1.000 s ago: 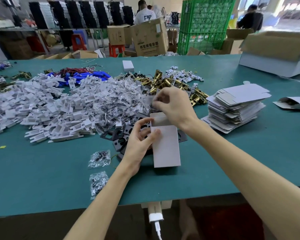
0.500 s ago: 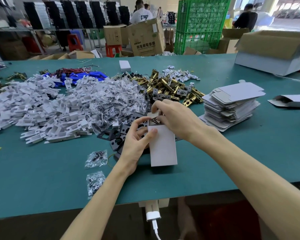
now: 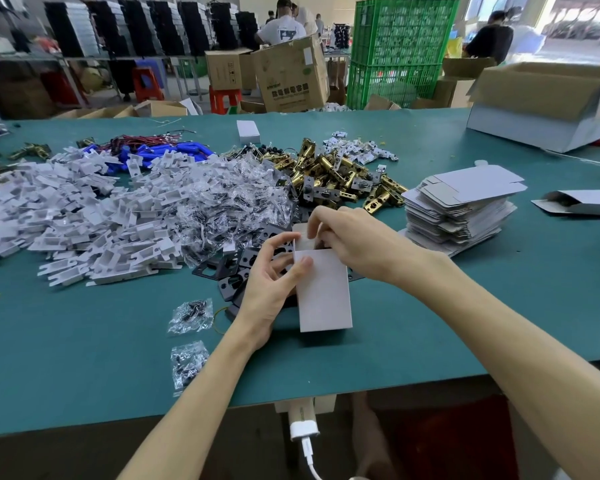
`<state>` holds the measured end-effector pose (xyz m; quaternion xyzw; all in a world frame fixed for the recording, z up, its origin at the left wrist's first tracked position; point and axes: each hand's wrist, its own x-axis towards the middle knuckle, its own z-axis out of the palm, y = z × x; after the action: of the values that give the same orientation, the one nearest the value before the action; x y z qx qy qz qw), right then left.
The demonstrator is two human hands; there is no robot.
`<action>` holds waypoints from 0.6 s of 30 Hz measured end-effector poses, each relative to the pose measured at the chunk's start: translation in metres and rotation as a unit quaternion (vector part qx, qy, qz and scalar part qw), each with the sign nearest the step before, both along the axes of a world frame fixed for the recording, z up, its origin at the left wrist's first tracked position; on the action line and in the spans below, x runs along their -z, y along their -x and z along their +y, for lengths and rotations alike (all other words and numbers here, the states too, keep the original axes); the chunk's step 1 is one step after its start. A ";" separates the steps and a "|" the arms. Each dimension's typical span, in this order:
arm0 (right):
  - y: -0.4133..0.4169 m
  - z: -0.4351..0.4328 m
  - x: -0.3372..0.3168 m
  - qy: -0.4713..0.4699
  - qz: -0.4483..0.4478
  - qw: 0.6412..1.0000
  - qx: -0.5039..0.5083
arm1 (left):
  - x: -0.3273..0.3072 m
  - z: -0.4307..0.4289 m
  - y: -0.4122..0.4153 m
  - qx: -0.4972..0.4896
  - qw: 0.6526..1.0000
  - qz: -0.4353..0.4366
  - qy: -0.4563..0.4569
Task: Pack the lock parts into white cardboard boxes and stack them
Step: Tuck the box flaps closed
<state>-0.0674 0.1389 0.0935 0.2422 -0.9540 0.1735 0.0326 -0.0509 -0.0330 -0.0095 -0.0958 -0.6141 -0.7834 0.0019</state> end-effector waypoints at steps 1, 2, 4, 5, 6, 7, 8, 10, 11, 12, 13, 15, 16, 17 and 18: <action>-0.001 0.001 0.001 0.004 0.003 1.000 0.000 | 0.000 0.000 0.000 0.003 1.000 0.002 0.002; -0.002 0.002 0.001 0.005 0.005 1.000 0.001 | 0.000 0.000 -0.001 0.007 1.000 0.005 0.004; -0.001 0.003 0.001 0.006 0.009 1.000 0.007 | -0.001 0.000 -0.001 0.012 1.000 0.008 0.006; -0.001 0.004 0.001 0.009 0.015 1.000 0.008 | -0.001 0.000 -0.001 0.013 1.000 0.008 0.004; -0.001 0.004 0.001 0.012 0.021 1.000 0.009 | -0.002 0.000 -0.002 0.014 1.000 0.009 0.001; 0.000 0.004 0.001 0.016 0.027 0.999 0.007 | -0.002 0.000 -0.002 0.014 1.000 0.009 -0.002; 0.000 0.004 0.001 0.023 0.031 0.999 0.003 | -0.002 0.000 -0.002 0.016 1.000 0.010 -0.003; -0.001 0.005 0.001 0.050 0.034 0.998 -0.003 | -0.002 0.000 -0.002 0.018 1.000 0.012 -0.004; -0.002 0.006 0.000 0.061 0.034 0.998 -0.005 | -0.002 0.000 -0.002 0.021 1.000 0.013 -0.004; -0.003 0.006 -0.001 0.068 0.036 0.997 -0.005 | -0.002 0.000 -0.002 0.027 1.000 0.014 -0.007; -0.004 0.006 -0.002 0.074 0.043 0.996 -0.005 | -0.002 -0.001 -0.003 0.035 0.999 0.015 -0.012; -0.008 0.005 -0.005 0.080 0.071 0.994 -0.006 | -0.004 -0.003 -0.004 0.051 0.998 0.017 -0.028; -0.010 0.005 -0.007 0.073 0.084 0.994 -0.010 | -0.005 -0.004 -0.004 0.055 0.998 0.016 -0.034; -0.012 0.004 -0.008 0.063 0.093 0.994 -0.017 | -0.005 -0.005 -0.005 0.060 0.997 0.016 -0.039; -0.013 0.003 -0.009 0.056 0.096 0.994 -0.026 | -0.006 -0.005 -0.005 0.065 0.997 0.014 -0.044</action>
<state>-0.0540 0.1421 0.1021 0.2803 -0.9288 0.2031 0.1325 -0.0462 -0.0377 -0.0032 -0.1465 -0.5712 -0.8068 -0.0366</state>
